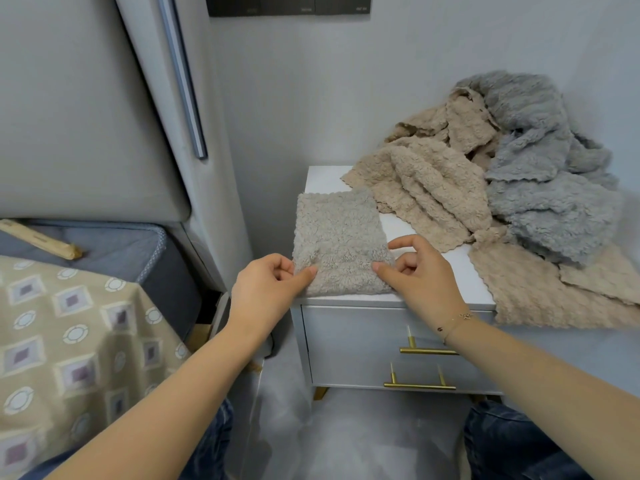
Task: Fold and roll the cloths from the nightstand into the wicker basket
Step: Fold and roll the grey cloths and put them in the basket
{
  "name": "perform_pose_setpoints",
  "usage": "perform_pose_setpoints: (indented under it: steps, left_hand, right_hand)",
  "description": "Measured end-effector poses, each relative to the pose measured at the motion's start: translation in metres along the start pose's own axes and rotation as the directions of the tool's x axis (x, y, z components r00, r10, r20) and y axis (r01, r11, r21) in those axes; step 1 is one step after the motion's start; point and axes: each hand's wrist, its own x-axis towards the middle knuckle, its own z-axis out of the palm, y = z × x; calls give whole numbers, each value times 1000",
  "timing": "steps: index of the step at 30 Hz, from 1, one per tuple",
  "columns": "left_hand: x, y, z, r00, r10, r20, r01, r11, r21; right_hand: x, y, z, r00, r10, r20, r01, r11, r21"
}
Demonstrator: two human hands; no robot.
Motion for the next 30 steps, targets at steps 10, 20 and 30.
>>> perform_pose_setpoints:
  steps: [10,20,30]
  left_hand:
    - [6,1,-12,815,569,106,-571,759,314]
    - [10,-1,-26,701,602,382,-711,634,304]
    - [1,-3,-20,674,629,387,-737,611,290]
  right_hand:
    - [7,6,-10,848,-509,147,514,723,-461]
    - [7,6,-29,798,-339,498,560,721,-407]
    - [0,10,-22,706,-521,479,705,575,-414]
